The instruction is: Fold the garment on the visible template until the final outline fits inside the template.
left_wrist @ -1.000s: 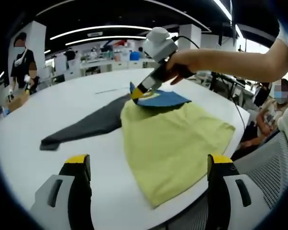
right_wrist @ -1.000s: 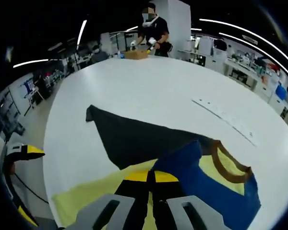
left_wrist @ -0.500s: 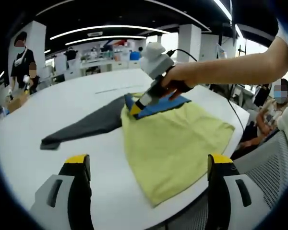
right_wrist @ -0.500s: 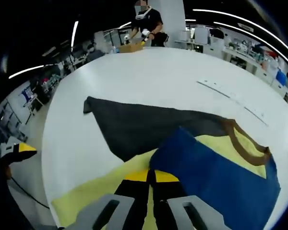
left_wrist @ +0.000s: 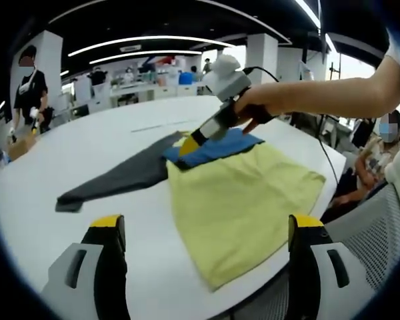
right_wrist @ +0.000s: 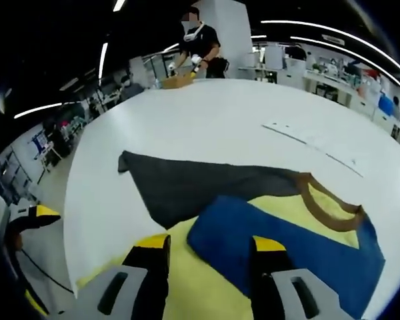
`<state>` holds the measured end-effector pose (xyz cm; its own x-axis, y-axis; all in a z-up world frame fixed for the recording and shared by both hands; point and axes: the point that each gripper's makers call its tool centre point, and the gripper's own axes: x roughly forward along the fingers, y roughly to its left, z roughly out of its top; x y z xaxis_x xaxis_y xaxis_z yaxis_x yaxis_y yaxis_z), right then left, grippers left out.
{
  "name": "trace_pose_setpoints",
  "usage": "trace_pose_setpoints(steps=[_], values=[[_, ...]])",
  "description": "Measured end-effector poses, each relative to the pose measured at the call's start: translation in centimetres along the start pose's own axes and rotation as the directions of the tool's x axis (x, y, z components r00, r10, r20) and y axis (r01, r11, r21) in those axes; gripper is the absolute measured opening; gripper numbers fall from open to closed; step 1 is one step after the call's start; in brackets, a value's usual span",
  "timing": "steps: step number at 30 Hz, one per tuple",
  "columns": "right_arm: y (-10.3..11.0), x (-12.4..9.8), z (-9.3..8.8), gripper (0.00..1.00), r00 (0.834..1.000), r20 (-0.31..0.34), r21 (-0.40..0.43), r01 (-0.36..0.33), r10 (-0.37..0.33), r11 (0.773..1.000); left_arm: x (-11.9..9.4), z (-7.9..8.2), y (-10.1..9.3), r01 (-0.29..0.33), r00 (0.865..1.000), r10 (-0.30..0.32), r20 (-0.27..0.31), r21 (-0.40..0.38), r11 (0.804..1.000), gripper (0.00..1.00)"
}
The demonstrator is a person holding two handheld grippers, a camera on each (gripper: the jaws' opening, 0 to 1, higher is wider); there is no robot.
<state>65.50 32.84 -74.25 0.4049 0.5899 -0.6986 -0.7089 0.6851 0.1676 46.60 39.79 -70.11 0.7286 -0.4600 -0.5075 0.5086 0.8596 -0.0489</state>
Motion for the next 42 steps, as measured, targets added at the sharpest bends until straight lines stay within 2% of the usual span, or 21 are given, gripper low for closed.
trace_pose_setpoints(steps=[6, 17, 21, 31, 36, 38, 42], values=[[-1.9, -2.0, -0.5, 0.58, 1.000, 0.017, 0.029, 0.023, -0.023, 0.999, 0.1, 0.2, -0.1, 0.007, 1.000, -0.007, -0.001, 0.002, 1.000, 0.99], [-6.4, -6.3, -3.0, 0.57, 0.995, 0.036, 0.100, 0.093, -0.097, 0.991, 0.5, 0.0, -0.4, 0.018, 1.000, -0.018, -0.016, 0.003, 1.000, 0.99], [-7.8, -7.5, -4.1, 0.56, 0.992, 0.030, 0.118, 0.120, -0.124, 0.986, 0.7, 0.0, -0.4, 0.029, 1.000, -0.030, -0.006, -0.035, 0.999, 0.99], [-11.4, -10.9, -6.9, 0.45, 0.980, 0.014, 0.164, 0.192, -0.197, 0.968, 1.0, -1.1, 0.1, 0.013, 0.999, -0.014, -0.044, -0.015, 1.000, 0.98], [-12.8, -12.0, -8.5, 0.41, 0.974, -0.003, 0.185, 0.224, -0.228, 0.957, 1.2, -2.1, 0.7, -0.008, 0.997, 0.005, -0.081, -0.037, 0.999, 0.92], [-13.4, -12.4, -9.3, 0.39, 0.971, -0.013, 0.201, 0.237, -0.239, 0.951, 1.1, -2.5, 0.9, -0.014, 0.995, 0.010, -0.096, -0.045, 0.999, 0.86], [-14.1, -13.0, -10.8, 0.33, 0.967, -0.033, 0.228, 0.252, -0.251, 0.941, 1.0, -3.0, 1.0, -0.018, 0.993, 0.013, -0.119, -0.038, 0.999, 0.81]])
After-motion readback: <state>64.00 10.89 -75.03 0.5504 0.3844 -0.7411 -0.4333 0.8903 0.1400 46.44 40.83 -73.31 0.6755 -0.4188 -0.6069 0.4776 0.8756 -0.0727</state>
